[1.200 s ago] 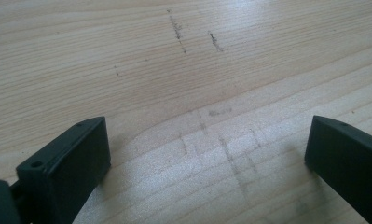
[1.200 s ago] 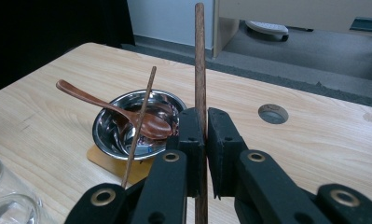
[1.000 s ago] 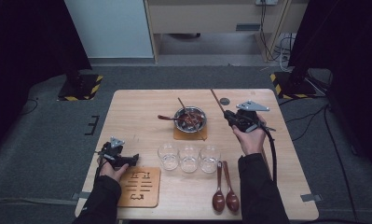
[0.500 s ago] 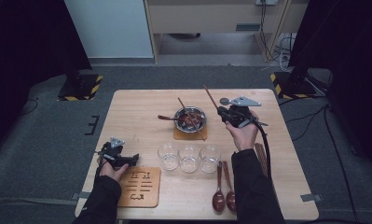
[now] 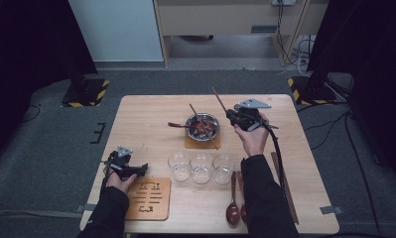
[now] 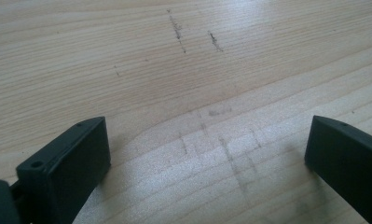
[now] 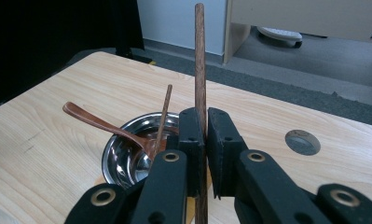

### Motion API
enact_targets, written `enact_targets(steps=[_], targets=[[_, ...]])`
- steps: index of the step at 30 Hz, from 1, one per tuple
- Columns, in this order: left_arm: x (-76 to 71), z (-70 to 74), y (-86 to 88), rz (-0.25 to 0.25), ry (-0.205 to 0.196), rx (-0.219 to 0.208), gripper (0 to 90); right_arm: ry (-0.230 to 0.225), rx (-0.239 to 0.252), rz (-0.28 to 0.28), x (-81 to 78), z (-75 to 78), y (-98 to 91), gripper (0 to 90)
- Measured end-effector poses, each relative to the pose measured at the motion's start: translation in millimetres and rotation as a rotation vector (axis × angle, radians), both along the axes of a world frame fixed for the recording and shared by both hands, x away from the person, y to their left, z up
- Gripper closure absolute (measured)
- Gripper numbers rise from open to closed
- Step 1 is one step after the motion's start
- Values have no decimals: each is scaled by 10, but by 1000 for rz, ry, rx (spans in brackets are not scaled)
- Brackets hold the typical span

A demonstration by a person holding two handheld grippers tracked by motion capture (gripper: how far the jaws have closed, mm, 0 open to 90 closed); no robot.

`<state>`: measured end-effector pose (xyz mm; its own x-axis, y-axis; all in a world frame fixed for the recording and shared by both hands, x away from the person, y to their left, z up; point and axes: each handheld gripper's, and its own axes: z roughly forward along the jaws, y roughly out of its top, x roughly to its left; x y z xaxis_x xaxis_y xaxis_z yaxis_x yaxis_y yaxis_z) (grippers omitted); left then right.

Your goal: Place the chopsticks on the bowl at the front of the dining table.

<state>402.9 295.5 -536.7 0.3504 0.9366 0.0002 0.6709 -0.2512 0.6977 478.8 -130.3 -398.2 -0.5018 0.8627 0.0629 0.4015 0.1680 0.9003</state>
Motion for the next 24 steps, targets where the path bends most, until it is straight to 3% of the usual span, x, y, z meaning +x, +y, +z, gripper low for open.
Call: enact_targets(steps=[24], targets=[[0,0,0,0,0,-1,0,12,7,11,174,-49,106,847]])
